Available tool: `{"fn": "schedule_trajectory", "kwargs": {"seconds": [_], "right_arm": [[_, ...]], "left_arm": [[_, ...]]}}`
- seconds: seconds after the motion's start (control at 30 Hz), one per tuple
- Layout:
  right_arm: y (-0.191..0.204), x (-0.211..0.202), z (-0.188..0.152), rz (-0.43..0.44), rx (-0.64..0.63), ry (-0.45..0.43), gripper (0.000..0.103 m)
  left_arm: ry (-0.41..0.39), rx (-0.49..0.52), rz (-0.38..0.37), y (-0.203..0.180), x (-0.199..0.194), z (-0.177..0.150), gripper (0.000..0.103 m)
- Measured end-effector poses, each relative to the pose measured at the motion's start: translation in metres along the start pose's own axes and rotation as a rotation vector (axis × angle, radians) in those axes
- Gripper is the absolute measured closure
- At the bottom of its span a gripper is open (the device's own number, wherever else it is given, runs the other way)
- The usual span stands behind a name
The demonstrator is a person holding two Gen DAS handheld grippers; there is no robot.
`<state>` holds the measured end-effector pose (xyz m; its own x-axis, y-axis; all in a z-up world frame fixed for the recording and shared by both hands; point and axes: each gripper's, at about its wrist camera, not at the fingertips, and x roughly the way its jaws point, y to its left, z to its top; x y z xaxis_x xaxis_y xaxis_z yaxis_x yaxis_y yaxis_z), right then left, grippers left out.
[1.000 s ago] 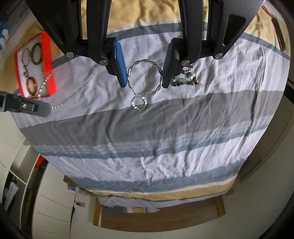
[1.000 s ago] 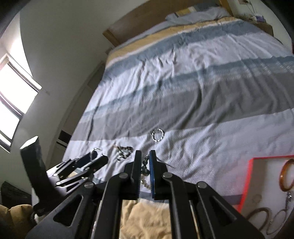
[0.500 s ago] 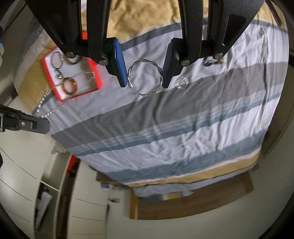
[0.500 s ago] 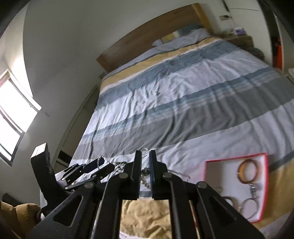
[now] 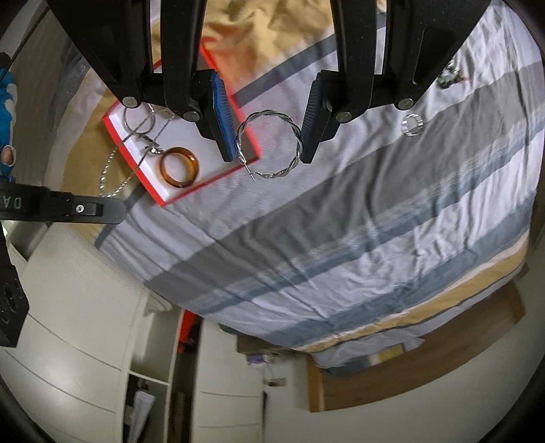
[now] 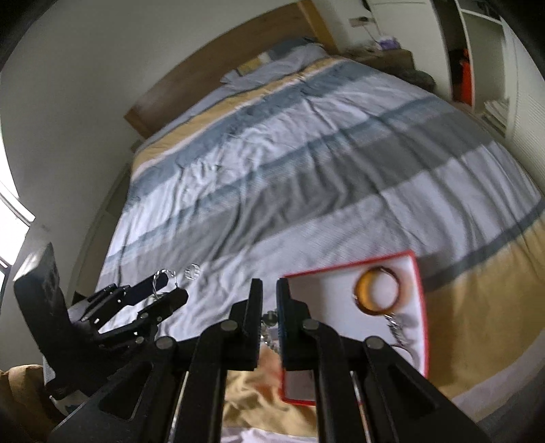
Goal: Organize jewelry
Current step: 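Carry the twisted hoop and silver chain with both tools over the red box, then open the left tool to drop the hoop while the right tool releases the chain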
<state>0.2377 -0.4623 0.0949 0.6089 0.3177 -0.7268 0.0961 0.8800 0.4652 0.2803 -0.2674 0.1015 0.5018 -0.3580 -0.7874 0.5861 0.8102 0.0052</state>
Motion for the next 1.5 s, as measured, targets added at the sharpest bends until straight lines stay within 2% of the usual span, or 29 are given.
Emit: {"fn": "schedule_trajectory", "kwargs": {"seconds": [0.3,0.67,0.87,1.23,1.27,1.5], "right_arm": [[-0.050,0.040,-0.015,-0.060,0.037,0.060,0.095],[-0.106,0.095,-0.054,-0.105,0.109,0.190,0.095],[-0.119,0.114,-0.066,-0.124,0.126,0.238,0.095],[-0.119,0.122,-0.072,-0.154,0.138,0.261,0.093],[-0.119,0.123,-0.071,-0.159,0.136,0.262,0.092],[-0.110,0.112,-0.069,-0.189,0.122,0.255,0.078]], "left_arm": [[0.088,0.078,-0.034,-0.039,0.075,-0.002,0.065],[0.218,0.104,-0.030,-0.054,0.160,-0.014,0.065],[0.273,0.125,-0.014,-0.061,0.198,-0.024,0.065],[0.272,0.148,-0.014,-0.065,0.215,-0.024,0.062],[0.274,0.153,-0.017,-0.065,0.215,-0.024,0.059],[0.272,0.143,-0.038,-0.064,0.205,-0.020,0.046]]}}
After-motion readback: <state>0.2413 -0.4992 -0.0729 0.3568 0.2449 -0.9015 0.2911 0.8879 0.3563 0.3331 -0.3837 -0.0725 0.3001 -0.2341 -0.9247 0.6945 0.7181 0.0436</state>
